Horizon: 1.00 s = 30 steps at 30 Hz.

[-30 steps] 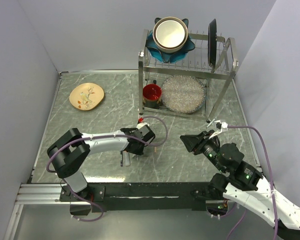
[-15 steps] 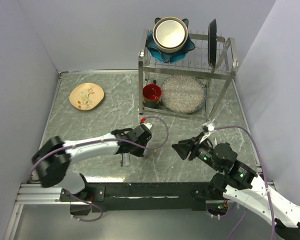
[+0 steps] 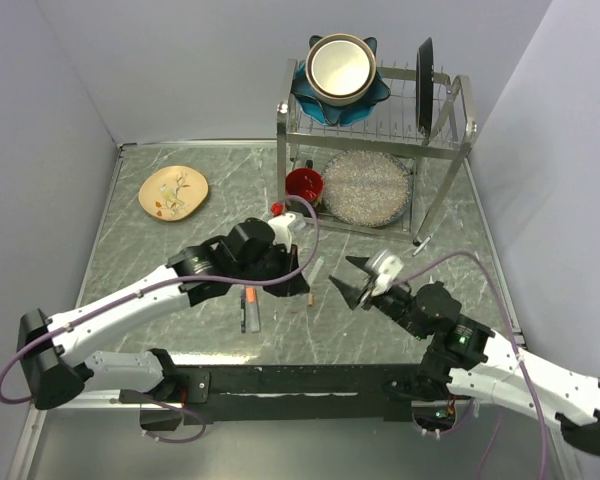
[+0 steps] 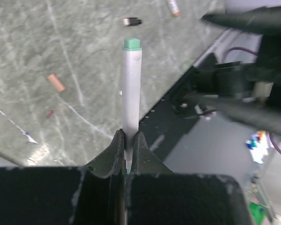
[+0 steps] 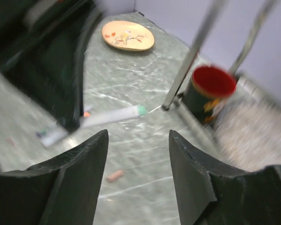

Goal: Insert the pens into the pen caps

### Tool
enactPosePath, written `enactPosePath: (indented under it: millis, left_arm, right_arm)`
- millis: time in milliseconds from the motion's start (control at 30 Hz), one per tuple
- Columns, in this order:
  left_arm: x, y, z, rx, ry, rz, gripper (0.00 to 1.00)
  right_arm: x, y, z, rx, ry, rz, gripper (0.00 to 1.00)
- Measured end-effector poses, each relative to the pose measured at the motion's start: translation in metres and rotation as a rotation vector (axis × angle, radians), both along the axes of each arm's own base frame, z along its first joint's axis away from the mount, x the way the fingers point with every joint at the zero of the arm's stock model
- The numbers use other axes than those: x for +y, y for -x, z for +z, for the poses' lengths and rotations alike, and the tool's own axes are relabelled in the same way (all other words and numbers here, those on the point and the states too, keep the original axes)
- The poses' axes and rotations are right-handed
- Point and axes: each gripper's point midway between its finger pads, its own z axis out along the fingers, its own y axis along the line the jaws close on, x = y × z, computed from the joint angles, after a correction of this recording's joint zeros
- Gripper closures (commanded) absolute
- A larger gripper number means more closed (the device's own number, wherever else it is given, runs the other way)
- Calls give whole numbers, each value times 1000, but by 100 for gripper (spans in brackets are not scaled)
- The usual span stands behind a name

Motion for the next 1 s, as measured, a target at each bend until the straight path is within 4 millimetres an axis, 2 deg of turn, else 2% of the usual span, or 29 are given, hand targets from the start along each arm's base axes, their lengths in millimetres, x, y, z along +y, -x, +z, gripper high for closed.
enactPosePath:
  millis: [100, 167, 267, 367, 633, 1000]
  left_arm:
    - [3, 7, 14, 13, 36, 0, 99]
    - [7, 11, 19, 24, 49, 4, 99]
    - [12, 18, 22, 48, 55, 5, 99]
    - [14, 22, 25, 65, 64, 3, 99]
    - [14, 36, 33, 107, 97, -33, 99]
    - [13, 44, 30, 161, 98, -62, 99]
  right_arm:
    - [10, 9, 8, -188, 110, 66, 35]
    - [10, 9, 10, -304, 166, 73, 34]
    - [8, 7, 2, -441, 247, 72, 33]
    - [16, 13, -6, -545, 325, 109, 33]
    - [37, 23, -5, -721, 440, 130, 35]
    - [51, 26, -13, -815, 552, 121, 42]
